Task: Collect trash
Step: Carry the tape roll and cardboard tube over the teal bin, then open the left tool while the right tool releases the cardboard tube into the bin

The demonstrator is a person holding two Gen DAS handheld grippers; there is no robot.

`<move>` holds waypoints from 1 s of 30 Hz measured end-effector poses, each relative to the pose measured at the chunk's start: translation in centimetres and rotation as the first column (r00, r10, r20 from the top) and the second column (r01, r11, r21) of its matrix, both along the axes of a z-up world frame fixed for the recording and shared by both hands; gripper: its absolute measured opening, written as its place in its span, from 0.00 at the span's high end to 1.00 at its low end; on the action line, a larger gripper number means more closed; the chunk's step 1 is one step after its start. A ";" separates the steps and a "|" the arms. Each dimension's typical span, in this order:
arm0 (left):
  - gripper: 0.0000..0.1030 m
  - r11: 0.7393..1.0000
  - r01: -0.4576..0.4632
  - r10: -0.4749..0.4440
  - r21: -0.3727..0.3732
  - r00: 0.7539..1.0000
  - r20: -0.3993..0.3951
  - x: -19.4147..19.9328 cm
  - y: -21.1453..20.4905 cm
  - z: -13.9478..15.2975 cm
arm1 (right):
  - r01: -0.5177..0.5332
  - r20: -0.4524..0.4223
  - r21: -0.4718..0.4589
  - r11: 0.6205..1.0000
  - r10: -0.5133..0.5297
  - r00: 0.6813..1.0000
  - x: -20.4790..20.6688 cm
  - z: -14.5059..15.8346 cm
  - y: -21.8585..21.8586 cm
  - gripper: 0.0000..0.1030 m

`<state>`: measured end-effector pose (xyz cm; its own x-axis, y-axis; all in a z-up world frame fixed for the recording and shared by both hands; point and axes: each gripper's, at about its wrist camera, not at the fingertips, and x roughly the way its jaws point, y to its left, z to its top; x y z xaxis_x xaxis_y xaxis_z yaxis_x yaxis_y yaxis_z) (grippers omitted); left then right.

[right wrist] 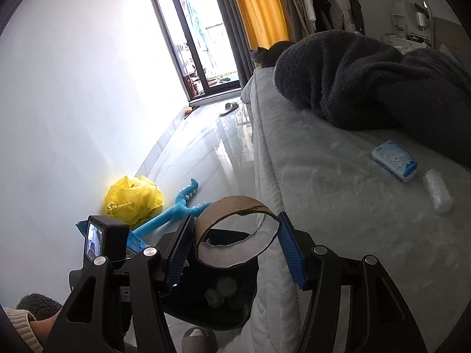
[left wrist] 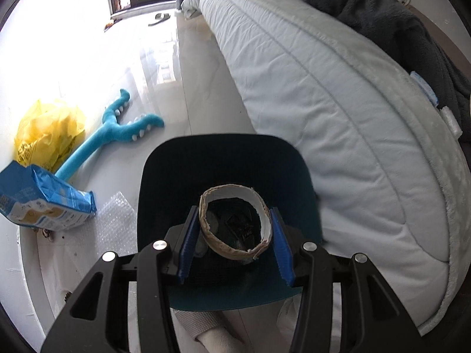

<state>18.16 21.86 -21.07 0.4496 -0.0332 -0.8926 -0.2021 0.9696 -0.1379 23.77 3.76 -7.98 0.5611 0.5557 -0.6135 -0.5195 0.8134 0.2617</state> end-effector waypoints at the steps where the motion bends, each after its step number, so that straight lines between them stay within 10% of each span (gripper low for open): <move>1: 0.52 1.000 -0.001 0.001 -0.007 1.000 -0.008 0.0 0.3 -0.3 | -0.004 -0.004 0.000 1.000 0.004 1.000 0.0 -0.1 0.3 0.43; 12: 0.50 0.997 -0.012 0.002 -0.071 0.991 -0.132 -1.1 2.3 -3.4 | -0.058 -0.063 -0.010 0.998 0.057 0.996 0.6 -2.0 3.4 0.43; 20: 0.24 0.992 -0.092 0.087 -0.091 0.994 -0.061 -2.1 5.1 -2.3 | -0.086 -0.119 -0.035 0.996 0.082 0.990 1.1 -3.8 5.4 0.43; 30: 0.18 0.987 -0.137 0.140 -0.084 0.990 0.025 -3.4 8.1 -0.2 | -0.131 -0.196 -0.096 0.987 0.110 0.974 1.6 -6.7 8.2 0.43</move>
<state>14.77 30.00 -21.22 0.4824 -0.0413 -0.8750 -0.3278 0.9178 -0.2241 25.32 11.92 -14.63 0.3622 0.5368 -0.7620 -0.5647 0.7768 0.2788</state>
